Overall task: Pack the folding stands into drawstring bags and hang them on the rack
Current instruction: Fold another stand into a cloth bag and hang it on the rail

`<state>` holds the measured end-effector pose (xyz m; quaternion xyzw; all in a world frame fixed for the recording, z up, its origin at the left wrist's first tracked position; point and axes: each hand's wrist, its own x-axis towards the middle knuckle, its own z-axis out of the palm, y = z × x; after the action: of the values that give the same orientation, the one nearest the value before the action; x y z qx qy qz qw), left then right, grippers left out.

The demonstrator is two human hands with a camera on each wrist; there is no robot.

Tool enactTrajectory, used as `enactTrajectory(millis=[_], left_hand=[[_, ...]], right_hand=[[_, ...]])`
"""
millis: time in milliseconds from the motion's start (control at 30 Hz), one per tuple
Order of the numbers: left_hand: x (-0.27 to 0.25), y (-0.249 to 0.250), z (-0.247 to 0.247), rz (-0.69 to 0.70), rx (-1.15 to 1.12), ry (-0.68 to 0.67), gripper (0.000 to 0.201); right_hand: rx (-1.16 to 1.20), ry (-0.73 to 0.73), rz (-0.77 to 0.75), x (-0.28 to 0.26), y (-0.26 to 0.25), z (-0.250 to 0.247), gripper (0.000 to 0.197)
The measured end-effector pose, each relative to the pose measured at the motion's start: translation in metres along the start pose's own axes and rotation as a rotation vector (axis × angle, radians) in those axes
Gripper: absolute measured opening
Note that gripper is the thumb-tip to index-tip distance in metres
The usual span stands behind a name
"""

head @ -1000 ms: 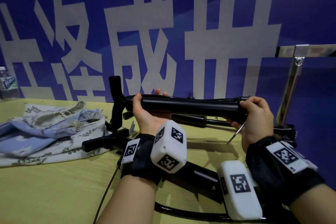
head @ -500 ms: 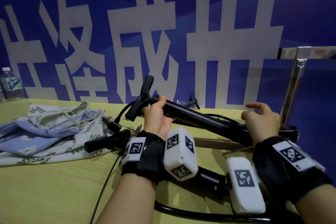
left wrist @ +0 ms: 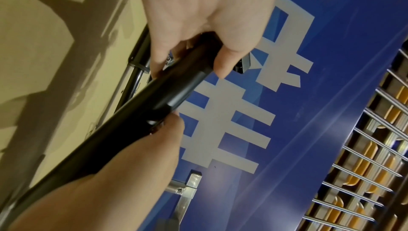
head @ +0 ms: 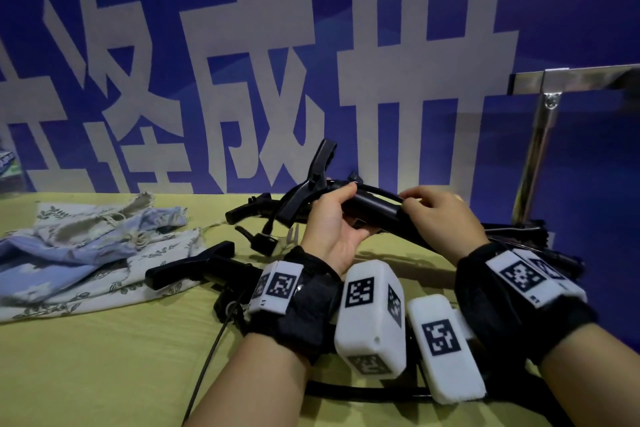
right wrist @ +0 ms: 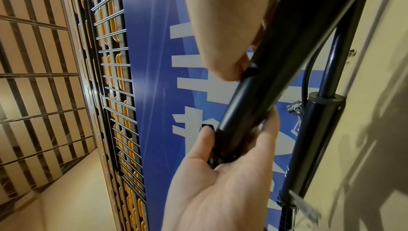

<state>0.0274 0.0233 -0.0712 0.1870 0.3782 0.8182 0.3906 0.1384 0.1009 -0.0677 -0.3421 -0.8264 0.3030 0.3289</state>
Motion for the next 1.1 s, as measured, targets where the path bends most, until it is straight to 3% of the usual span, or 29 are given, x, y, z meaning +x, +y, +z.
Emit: enactTrajectory(millis=[133,267,400,500,667,800,1100], left_hand=[[-0.002,0.001,-0.001,-0.041,0.053,0.001,0.016],[-0.002,-0.005,-0.003,-0.126,0.107,0.028,0.005],[0.0,-0.01,-0.005,-0.184,0.157,0.062,0.01],[0.001,-0.011,-0.009,-0.226,0.163,0.093,0.013],[0.004,-0.012,-0.015,-0.227,0.209,0.153,0.016],[0.002,-0.008,-0.015,-0.193,0.192,0.134,0.015],[0.001,-0.009,-0.012,-0.028,0.27,0.153,0.014]], right_hand=[[-0.035,0.04,-0.027,-0.001,-0.001,-0.001,0.022],[-0.12,0.11,0.052,0.0,0.004,-0.005,0.024],[-0.017,0.221,0.112,0.006,0.006,-0.006,0.029],[0.084,0.307,0.065,0.005,0.005,-0.006,0.028],[0.206,0.117,-0.145,0.0,0.004,0.0,0.013],[0.048,-0.055,-0.104,-0.002,0.004,0.0,0.017],[-0.027,-0.115,-0.049,0.0,0.003,0.0,0.026]])
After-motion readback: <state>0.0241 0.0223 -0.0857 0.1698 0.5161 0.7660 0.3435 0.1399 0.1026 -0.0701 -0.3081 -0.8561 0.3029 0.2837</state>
